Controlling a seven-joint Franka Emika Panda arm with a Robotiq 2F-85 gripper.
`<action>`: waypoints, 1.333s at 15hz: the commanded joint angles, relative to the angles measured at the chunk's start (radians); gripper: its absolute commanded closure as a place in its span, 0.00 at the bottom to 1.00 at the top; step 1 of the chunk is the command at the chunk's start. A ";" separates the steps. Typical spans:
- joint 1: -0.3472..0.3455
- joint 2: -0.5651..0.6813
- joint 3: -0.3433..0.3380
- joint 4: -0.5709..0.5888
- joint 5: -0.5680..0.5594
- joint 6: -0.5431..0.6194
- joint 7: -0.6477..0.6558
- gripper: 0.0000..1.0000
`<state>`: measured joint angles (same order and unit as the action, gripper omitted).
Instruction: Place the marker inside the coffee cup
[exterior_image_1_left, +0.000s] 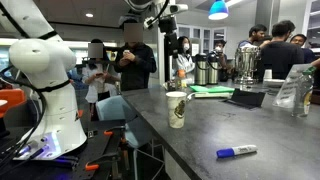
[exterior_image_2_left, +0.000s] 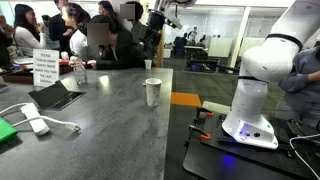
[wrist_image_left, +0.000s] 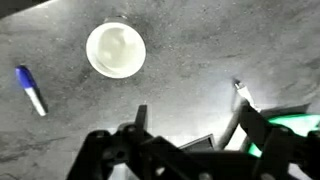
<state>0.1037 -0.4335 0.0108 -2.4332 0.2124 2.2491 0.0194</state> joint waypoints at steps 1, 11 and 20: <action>-0.010 0.000 0.009 0.002 0.005 -0.003 -0.004 0.00; -0.018 0.009 0.008 0.007 -0.005 -0.002 0.002 0.00; -0.149 0.159 -0.149 0.063 -0.111 -0.025 -0.232 0.00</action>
<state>-0.0304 -0.3391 -0.0949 -2.4035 0.1105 2.2481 -0.1120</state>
